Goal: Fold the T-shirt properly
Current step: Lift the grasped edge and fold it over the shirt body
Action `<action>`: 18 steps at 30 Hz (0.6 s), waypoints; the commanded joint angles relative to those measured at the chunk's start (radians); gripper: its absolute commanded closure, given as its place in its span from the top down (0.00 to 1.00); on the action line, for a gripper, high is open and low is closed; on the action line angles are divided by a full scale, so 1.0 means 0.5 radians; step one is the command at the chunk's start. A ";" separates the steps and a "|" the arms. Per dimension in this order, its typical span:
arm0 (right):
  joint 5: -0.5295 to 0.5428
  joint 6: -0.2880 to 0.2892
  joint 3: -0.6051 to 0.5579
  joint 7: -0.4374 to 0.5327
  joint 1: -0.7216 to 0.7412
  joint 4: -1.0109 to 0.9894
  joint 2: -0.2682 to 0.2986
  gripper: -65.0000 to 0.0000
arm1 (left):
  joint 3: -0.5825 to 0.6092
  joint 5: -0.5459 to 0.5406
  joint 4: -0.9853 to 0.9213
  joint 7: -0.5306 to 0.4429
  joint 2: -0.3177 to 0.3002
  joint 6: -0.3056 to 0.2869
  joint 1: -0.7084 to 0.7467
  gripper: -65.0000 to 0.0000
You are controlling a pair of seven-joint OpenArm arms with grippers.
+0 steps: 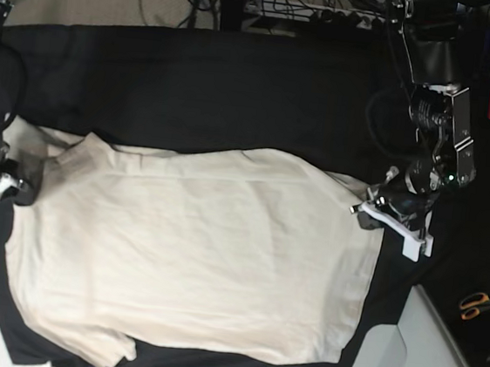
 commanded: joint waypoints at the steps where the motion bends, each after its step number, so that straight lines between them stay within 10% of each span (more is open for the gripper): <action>1: 0.015 0.007 -0.028 0.046 0.068 -0.020 0.051 0.00 | -0.005 -0.017 0.033 -0.035 -0.025 -0.006 -0.061 0.00; 18: 0.015 0.022 -0.675 0.601 0.492 -0.600 0.146 0.00 | -0.005 0.115 -0.218 -0.044 -0.084 -0.006 -0.282 0.00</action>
